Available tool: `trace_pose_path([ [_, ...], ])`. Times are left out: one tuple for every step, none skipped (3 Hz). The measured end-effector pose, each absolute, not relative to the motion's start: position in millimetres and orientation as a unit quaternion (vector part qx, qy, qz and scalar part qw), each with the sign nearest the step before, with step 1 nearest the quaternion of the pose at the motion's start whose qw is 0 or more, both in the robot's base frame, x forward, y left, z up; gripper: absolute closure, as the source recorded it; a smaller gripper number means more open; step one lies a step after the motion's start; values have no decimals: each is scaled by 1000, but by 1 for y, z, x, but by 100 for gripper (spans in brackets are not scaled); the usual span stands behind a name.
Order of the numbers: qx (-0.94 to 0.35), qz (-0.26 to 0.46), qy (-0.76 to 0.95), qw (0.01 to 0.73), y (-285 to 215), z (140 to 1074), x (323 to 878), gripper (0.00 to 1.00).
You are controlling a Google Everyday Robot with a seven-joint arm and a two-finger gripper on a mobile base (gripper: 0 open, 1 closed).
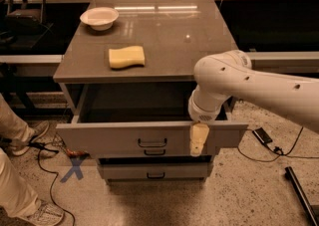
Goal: Open top drawer
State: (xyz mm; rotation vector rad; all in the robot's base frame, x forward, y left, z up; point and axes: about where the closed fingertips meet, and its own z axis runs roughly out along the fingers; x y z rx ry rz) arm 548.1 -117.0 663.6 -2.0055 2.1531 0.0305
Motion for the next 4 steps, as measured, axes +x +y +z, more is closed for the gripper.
trace_pose_path([
  [-672, 39, 736, 74, -123, 656, 545, 0],
  [-659, 53, 748, 60, -133, 654, 535, 0],
  [-641, 47, 764, 54, -144, 656, 521, 18],
  [-624, 48, 778, 49, -153, 655, 508, 42],
])
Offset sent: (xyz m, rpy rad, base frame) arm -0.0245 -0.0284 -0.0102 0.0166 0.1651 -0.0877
